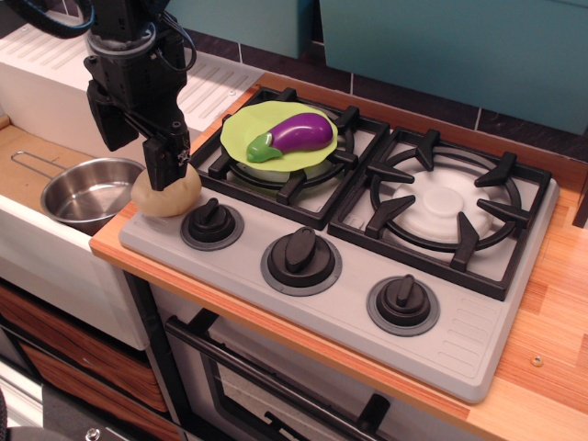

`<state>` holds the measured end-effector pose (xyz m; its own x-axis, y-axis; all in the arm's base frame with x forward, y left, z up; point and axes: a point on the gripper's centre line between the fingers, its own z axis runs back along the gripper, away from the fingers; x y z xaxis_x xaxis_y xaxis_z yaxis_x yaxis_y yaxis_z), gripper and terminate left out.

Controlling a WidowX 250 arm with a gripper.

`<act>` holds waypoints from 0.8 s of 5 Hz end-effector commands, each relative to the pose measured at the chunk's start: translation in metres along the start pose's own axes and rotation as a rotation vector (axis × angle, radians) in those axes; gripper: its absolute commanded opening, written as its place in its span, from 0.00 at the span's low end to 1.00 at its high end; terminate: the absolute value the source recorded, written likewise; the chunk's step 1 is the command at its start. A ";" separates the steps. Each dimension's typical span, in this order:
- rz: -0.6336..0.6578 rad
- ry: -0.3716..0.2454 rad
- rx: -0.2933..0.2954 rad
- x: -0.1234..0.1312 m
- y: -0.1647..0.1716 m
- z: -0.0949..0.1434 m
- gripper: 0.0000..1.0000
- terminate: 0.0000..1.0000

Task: Put eggplant on plate and largepotato in pot or pan in sink

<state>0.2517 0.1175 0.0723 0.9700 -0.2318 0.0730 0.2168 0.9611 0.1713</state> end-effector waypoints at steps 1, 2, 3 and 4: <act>0.019 -0.059 0.040 0.015 -0.009 -0.005 1.00 0.00; 0.028 -0.090 0.027 0.024 -0.014 -0.023 1.00 0.00; 0.025 -0.106 0.024 0.029 -0.015 -0.031 1.00 0.00; 0.024 -0.108 0.015 0.032 -0.013 -0.034 1.00 0.00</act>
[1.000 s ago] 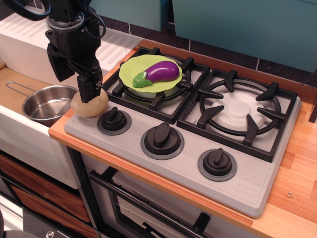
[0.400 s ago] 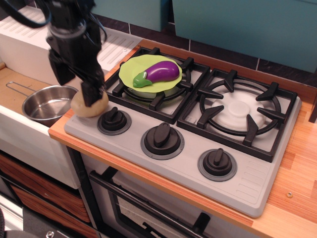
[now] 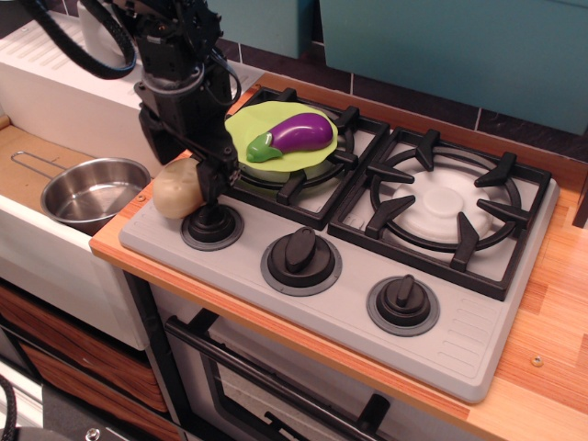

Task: Put eggplant on plate and largepotato in pot or pan in sink

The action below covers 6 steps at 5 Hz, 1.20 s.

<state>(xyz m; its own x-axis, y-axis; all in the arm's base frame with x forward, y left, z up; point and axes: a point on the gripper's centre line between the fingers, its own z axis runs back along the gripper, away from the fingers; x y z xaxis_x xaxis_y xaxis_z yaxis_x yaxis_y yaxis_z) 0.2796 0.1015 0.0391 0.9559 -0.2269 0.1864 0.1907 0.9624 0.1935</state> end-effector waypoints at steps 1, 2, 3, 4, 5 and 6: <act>-0.003 0.011 -0.032 0.003 0.007 0.003 1.00 0.00; 0.020 0.044 -0.048 -0.001 0.006 0.010 1.00 0.00; 0.045 0.059 -0.069 -0.003 0.003 0.016 1.00 0.00; 0.056 0.062 -0.080 -0.005 0.000 0.018 1.00 0.00; 0.060 0.053 -0.109 -0.007 0.001 0.016 1.00 0.00; 0.064 0.047 -0.131 -0.007 0.002 0.012 1.00 0.00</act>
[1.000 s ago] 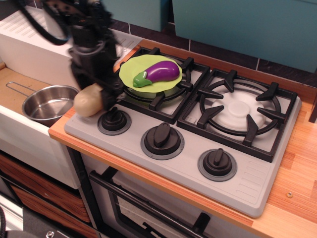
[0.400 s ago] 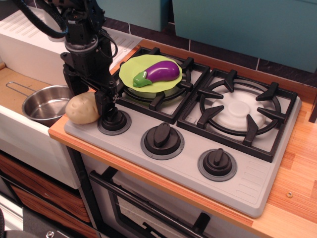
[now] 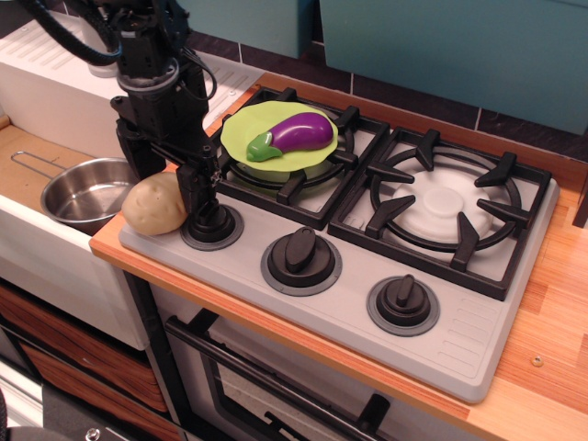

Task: Put eggplant on plate and largepotato in pot or pan in sink

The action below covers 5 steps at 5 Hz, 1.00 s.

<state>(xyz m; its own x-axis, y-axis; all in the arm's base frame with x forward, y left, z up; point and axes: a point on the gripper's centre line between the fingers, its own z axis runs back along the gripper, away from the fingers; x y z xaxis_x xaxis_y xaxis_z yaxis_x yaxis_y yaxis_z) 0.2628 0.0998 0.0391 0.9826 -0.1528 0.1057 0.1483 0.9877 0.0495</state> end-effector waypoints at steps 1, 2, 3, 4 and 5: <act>-0.006 -0.047 -0.002 0.008 0.005 0.006 1.00 0.00; 0.002 -0.041 -0.012 0.009 0.007 0.004 1.00 0.00; 0.004 -0.049 -0.030 0.009 0.009 0.001 1.00 0.00; 0.003 -0.047 -0.051 0.006 0.013 -0.001 1.00 0.00; 0.010 -0.038 -0.059 0.002 0.017 -0.004 1.00 0.00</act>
<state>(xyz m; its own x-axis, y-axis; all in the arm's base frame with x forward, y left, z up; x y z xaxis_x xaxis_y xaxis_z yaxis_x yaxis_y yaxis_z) 0.2623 0.1133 0.0293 0.9833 -0.1314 0.1260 0.1357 0.9904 -0.0261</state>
